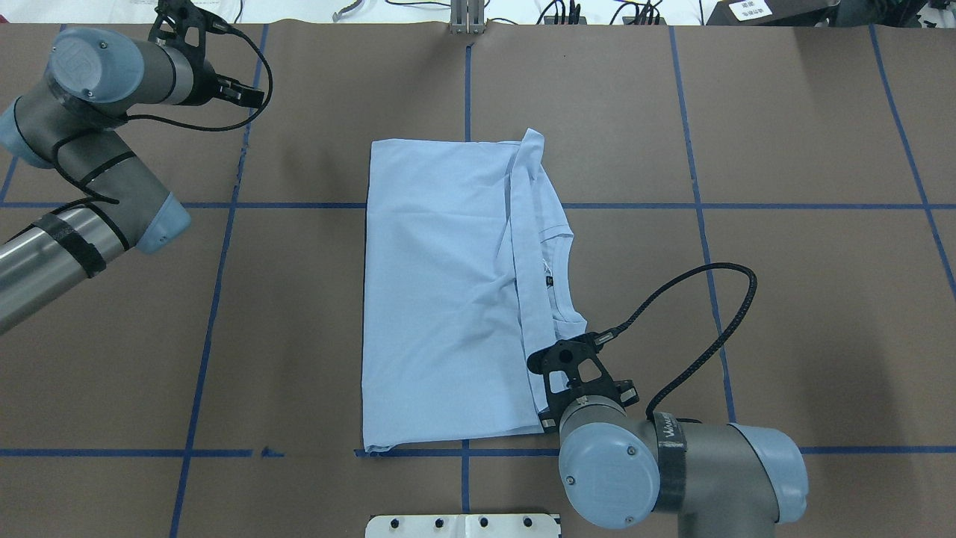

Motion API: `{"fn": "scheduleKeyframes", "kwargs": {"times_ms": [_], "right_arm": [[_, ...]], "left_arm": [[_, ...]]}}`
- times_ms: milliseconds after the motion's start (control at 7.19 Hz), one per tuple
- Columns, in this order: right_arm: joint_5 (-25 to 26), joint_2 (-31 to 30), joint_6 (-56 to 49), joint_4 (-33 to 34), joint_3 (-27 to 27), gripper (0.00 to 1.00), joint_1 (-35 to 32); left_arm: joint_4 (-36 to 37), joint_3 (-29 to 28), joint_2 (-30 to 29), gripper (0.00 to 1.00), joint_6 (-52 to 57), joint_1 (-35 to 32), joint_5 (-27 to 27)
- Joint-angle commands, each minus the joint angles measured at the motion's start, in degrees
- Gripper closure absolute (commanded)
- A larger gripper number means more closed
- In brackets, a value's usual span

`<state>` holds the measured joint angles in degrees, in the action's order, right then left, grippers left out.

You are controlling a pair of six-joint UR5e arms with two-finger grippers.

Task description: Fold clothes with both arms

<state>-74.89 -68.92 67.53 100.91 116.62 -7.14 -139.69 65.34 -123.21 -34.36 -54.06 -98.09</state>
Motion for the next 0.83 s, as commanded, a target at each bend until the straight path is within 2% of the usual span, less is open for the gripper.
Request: {"fn": "scheduleKeyframes", "kwargs": {"times_ms": [0, 139, 278, 417, 695], "right_arm": [[-0.08, 1.57, 2.08, -0.45, -0.94, 0.16, 2.11], [-0.17, 4.47, 1.56, -0.62, -3.13, 0.01, 2.13], [-0.25, 4.5, 1.38, -1.93, -3.33, 0.01, 3.0], [-0.17, 4.41, 1.29, -2.12, -3.33, 0.1, 3.44], [0.18, 4.15, 0.51, -2.12, -4.2, 0.2, 3.54]], "left_arm": [[-0.05, -0.04, -0.01, 0.0, 0.0, 0.01, 0.0], [-0.05, -0.04, 0.07, 0.0, 0.0, 0.09, 0.0], [0.04, -0.04, 0.07, 0.0, 0.0, 0.09, 0.0], [-0.05, -0.04, 0.07, 0.0, 0.0, 0.09, 0.0], [-0.05, -0.04, 0.07, 0.0, 0.0, 0.18, 0.0]]}}
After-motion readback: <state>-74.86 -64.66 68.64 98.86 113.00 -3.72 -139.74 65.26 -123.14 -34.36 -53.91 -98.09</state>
